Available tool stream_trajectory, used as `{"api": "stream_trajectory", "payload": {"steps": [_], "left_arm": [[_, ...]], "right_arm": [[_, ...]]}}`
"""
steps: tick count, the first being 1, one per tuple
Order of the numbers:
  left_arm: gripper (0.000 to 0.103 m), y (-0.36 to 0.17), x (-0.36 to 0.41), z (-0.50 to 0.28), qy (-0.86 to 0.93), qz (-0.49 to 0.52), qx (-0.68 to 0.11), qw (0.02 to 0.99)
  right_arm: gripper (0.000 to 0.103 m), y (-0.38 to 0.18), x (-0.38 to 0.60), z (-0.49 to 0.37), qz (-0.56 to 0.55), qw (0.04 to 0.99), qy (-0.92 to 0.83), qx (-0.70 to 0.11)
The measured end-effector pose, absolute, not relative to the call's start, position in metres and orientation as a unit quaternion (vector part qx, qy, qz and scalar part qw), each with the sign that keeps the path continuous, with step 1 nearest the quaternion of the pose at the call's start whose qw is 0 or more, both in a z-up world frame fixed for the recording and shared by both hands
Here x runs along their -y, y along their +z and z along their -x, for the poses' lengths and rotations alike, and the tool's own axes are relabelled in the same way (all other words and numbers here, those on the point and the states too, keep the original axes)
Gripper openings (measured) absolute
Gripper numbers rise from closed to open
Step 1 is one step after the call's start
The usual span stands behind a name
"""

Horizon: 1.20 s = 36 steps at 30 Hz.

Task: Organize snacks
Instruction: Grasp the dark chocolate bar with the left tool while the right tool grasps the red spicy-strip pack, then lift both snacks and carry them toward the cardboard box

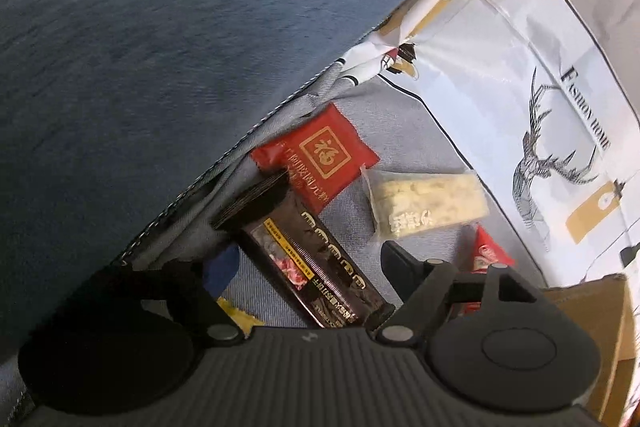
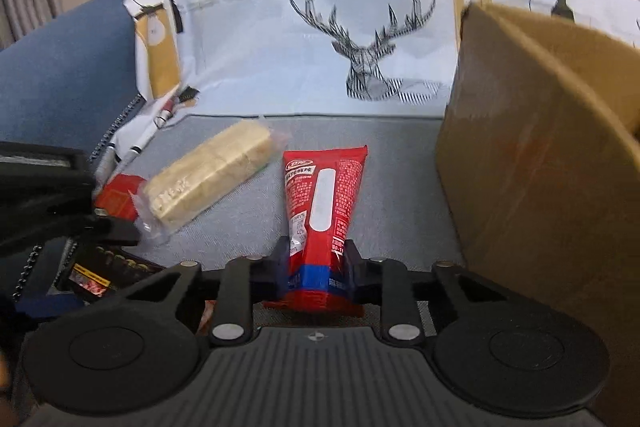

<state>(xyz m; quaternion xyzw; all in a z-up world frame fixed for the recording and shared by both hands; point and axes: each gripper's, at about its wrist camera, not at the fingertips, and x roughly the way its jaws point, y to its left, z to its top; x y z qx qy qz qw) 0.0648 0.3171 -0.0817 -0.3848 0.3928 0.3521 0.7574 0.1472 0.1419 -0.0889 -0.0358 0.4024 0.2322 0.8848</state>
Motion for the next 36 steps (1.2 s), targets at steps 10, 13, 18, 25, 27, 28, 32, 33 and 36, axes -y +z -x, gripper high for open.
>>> {"api": "stream_trajectory", "payload": {"steps": [10, 13, 18, 25, 27, 28, 32, 33, 36], "left_arm": [[0.054, -0.08, -0.295, -0.081, 0.335, 0.263, -0.439, 0.791], [0.041, -0.078, -0.295, -0.07, 0.321, 0.268, -0.438, 0.796], [0.04, -0.075, -0.295, -0.05, 0.295, 0.285, -0.44, 0.799], [0.04, -0.056, -0.268, -0.024, 0.215, 0.245, -0.466, 0.823], [0.04, -0.057, -0.262, -0.013, 0.21, 0.242, -0.474, 0.82], [0.04, -0.06, -0.261, -0.006, 0.208, 0.252, -0.48, 0.814], [0.04, -0.068, -0.259, 0.011, 0.181, 0.298, -0.5, 0.793], [0.04, -0.069, -0.258, 0.012, 0.176, 0.295, -0.507, 0.79], [0.048, -0.078, -0.257, 0.012, 0.186, 0.279, -0.531, 0.778]], "right_arm": [[0.025, -0.048, -0.12, -0.129, 0.045, 0.867, 0.272, -0.414], [0.025, -0.028, -0.11, -0.114, 0.052, 0.859, 0.292, -0.417], [0.025, 0.002, -0.082, -0.08, 0.054, 0.843, 0.329, -0.422], [0.025, -0.003, -0.058, -0.033, 0.059, 0.827, 0.346, -0.439], [0.025, -0.016, -0.06, -0.025, 0.077, 0.823, 0.343, -0.447], [0.025, -0.024, -0.062, -0.025, 0.079, 0.818, 0.341, -0.457], [0.027, -0.041, -0.067, -0.023, 0.097, 0.809, 0.336, -0.473], [0.028, -0.045, -0.067, -0.024, 0.099, 0.806, 0.332, -0.48], [0.042, -0.055, -0.066, -0.027, 0.085, 0.787, 0.341, -0.507]]}}
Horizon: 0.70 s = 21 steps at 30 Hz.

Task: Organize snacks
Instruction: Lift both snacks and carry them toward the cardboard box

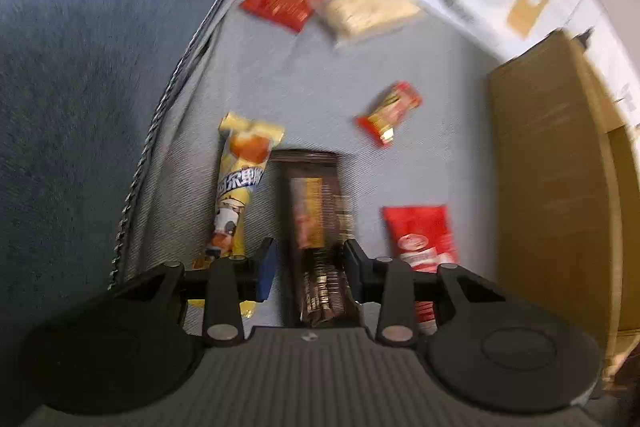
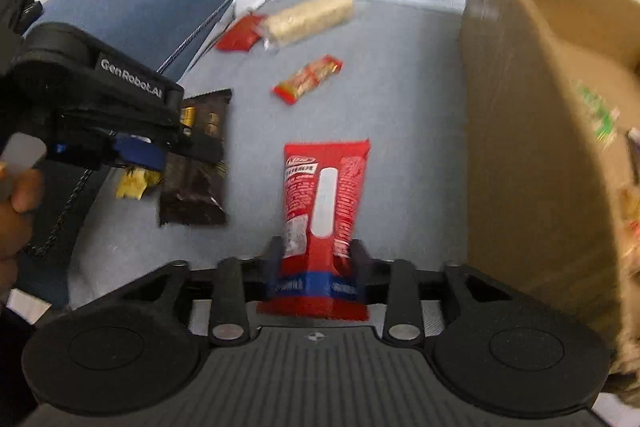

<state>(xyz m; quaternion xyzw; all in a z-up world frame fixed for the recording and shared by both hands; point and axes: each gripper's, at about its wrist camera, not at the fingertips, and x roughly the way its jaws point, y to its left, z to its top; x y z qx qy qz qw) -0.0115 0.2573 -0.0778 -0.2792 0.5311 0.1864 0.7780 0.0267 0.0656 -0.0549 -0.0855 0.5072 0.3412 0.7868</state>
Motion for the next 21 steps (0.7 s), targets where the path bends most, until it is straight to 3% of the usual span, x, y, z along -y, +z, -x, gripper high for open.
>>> {"api": "stream_trajectory", "payload": {"steps": [2, 8, 21], "left_arm": [[0.054, -0.077, -0.258, 0.011, 0.193, 0.284, -0.524, 0.779], [0.058, -0.075, -0.242, -0.001, 0.2, 0.245, -0.535, 0.783], [0.059, -0.08, -0.23, -0.013, 0.191, 0.195, -0.547, 0.791]], "right_arm": [[0.043, -0.055, -0.065, -0.027, 0.086, 0.787, 0.347, -0.503], [0.045, -0.059, -0.07, -0.034, 0.095, 0.785, 0.361, -0.494], [0.053, -0.068, -0.078, -0.037, 0.102, 0.781, 0.358, -0.501]]}}
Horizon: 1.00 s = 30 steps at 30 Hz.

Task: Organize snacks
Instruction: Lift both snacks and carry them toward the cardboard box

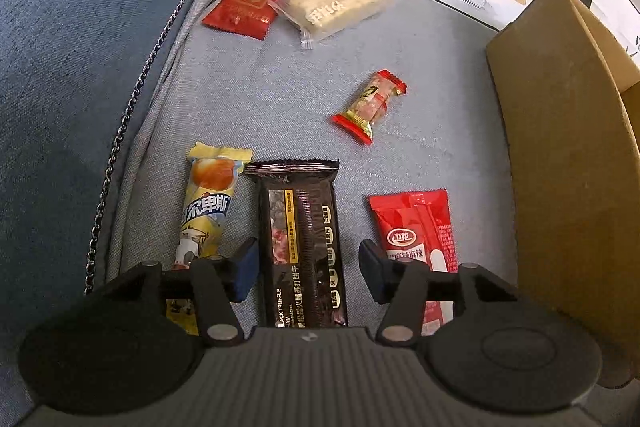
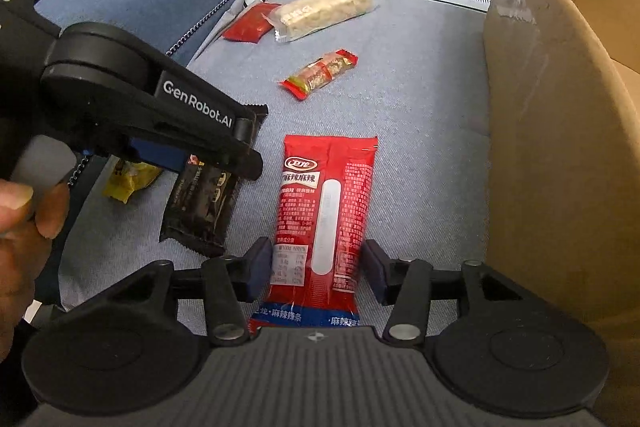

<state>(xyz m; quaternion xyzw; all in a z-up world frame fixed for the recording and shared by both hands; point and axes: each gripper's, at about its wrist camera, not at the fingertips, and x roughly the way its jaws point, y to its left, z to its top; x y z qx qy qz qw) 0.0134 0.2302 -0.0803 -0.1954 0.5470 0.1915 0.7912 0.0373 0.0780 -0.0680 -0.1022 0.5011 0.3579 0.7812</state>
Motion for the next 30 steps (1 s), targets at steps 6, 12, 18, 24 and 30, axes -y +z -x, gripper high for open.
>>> {"api": "stream_trajectory", "payload": {"steps": [6, 12, 18, 24, 30], "left_arm": [[0.059, -0.08, -0.231, -0.013, 0.189, 0.191, -0.549, 0.791], [0.059, -0.081, -0.228, -0.015, 0.188, 0.179, -0.552, 0.792], [0.049, -0.083, -0.22, -0.018, 0.192, 0.142, -0.559, 0.794], [0.043, -0.08, -0.229, -0.016, 0.195, 0.169, -0.546, 0.797], [0.043, -0.066, -0.236, -0.013, 0.192, 0.209, -0.503, 0.816]], "right_arm": [[0.052, -0.067, -0.075, -0.034, 0.11, 0.783, 0.361, -0.495], [0.043, -0.066, -0.076, -0.032, 0.114, 0.785, 0.364, -0.488], [0.034, -0.06, -0.072, -0.03, 0.109, 0.797, 0.361, -0.472], [0.034, -0.053, -0.067, -0.034, 0.094, 0.808, 0.353, -0.461], [0.034, -0.042, -0.064, -0.034, 0.075, 0.824, 0.35, -0.44]]}}
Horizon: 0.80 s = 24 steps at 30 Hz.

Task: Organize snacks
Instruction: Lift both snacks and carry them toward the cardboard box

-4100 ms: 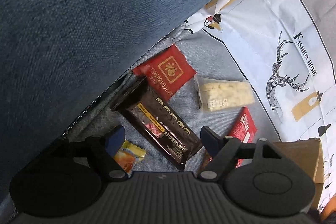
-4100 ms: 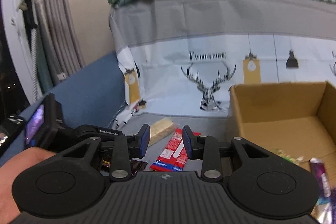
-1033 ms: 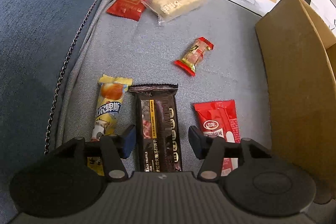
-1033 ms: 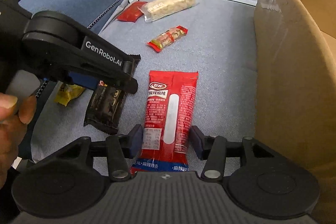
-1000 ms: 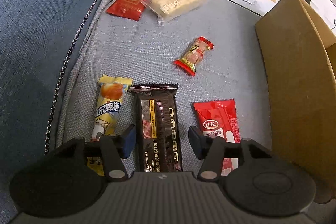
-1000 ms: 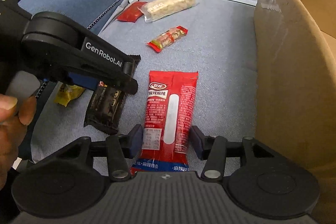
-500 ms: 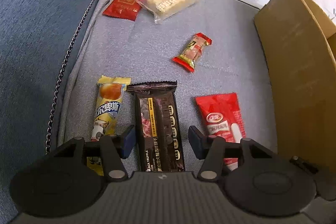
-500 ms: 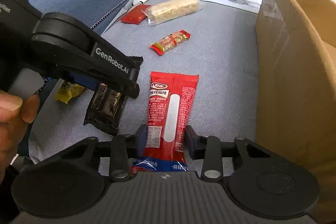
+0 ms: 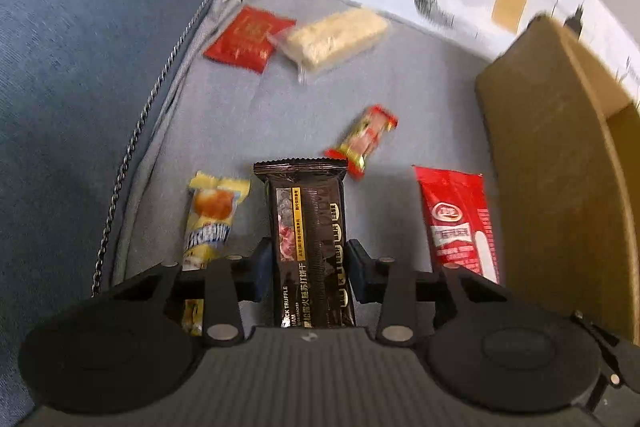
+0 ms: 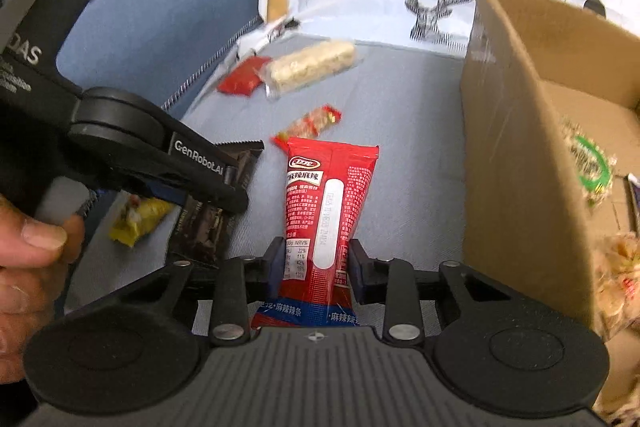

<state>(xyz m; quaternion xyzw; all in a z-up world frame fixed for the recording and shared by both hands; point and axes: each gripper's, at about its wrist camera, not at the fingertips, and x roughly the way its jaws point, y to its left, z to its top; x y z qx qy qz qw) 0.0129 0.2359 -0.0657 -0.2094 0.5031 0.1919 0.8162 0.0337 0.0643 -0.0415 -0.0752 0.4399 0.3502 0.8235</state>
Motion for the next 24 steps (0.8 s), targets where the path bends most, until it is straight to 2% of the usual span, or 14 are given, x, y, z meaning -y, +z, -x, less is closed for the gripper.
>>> {"api": "stream_trajectory", "payload": {"steps": [14, 24], "left_arm": [[0.043, -0.034, -0.241, -0.007, 0.185, 0.261, -0.406, 0.856], [0.043, -0.026, -0.238, -0.009, 0.174, 0.269, -0.384, 0.866]], "right_arm": [[0.034, 0.018, -0.038, -0.037, 0.019, 0.874, 0.352, -0.334], [0.034, 0.035, -0.016, -0.042, -0.01, 0.889, 0.354, -0.29]]}}
